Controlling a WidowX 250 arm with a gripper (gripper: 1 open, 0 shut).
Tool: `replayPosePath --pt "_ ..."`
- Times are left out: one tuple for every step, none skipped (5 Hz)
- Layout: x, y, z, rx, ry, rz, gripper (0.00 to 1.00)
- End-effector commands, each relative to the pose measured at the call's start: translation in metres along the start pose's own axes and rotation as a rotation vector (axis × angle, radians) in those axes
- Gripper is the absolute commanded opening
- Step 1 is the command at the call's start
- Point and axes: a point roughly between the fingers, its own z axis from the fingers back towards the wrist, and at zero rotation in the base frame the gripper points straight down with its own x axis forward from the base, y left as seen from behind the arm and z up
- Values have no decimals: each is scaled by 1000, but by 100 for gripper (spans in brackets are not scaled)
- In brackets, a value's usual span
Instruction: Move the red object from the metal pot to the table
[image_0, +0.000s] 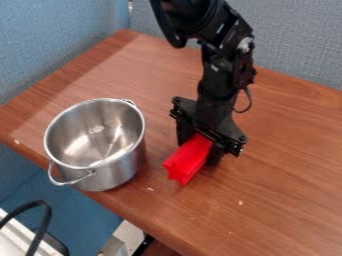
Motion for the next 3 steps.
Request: replayPosePath --pt "0 1 8 -7 6 -12 0" --pt "-2 5 11 -18 24 -4 0" --pt "-6 2 10 -25 37 -16 0"
